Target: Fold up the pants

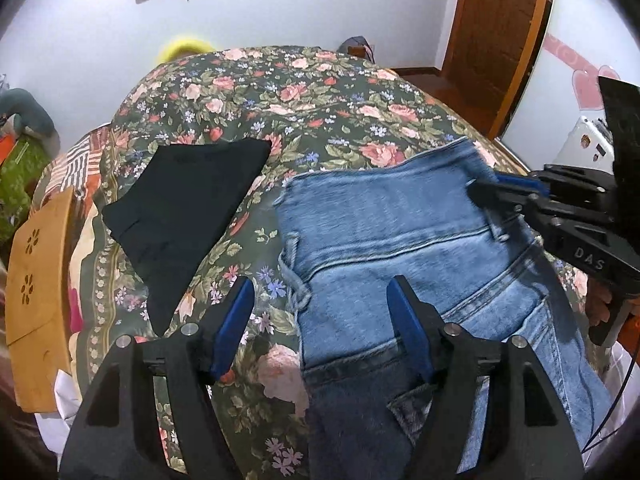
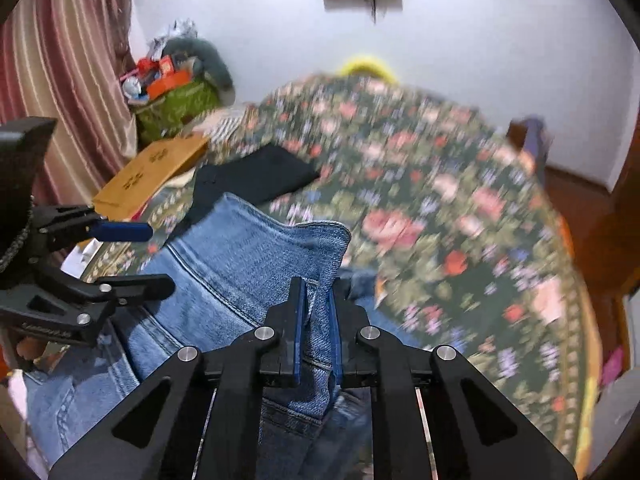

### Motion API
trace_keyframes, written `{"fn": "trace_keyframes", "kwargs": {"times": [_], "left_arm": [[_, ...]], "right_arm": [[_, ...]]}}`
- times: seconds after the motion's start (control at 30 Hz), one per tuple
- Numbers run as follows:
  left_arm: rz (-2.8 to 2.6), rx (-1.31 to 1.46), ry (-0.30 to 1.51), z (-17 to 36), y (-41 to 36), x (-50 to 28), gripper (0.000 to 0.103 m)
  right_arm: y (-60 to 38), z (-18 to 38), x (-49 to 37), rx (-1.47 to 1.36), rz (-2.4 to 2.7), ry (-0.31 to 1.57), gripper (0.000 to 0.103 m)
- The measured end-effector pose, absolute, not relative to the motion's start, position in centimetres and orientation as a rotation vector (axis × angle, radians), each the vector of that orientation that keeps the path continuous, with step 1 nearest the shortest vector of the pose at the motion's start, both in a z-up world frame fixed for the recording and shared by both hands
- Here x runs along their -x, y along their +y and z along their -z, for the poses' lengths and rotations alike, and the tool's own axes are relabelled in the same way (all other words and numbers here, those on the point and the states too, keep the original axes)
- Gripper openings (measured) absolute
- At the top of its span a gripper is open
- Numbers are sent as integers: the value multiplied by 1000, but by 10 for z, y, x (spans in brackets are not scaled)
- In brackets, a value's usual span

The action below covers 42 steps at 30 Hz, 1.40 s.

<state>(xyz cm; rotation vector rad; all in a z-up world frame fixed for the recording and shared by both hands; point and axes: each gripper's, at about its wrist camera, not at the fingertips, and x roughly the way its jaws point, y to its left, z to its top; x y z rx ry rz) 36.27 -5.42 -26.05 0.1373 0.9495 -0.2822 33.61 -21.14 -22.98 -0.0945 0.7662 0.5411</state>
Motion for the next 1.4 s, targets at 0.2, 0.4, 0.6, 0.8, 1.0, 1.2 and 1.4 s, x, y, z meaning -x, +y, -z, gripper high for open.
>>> {"fn": "trace_keyframes", "kwargs": {"times": [0.2,0.4,0.6,0.8,1.0,1.2,1.4], "left_arm": [[285,-164,993,272,-59,-365,70],[301,-111,976,249,-51,-358,70],[338,-188,954,246,-68,-336,70],[327,-190,1039,276,-58,-319,71],[289,-224,1033,269,-33,-291,72],[229,-225,1004,254,-12,-270,73],[278,-116,985,236,-10,-277,84]], "right_arm": [[-209,269,-358,167,-501,910,11],[-215,235,-345,146,-531,898,21],[-202,220,-300,123,-669,869,46],[-198,267,-274,200,-671,945,47],[-235,264,-264,158,-601,982,53],[-258,261,-256,94,-549,1022,54],[-264,248,-255,32,-536,1000,55]]}}
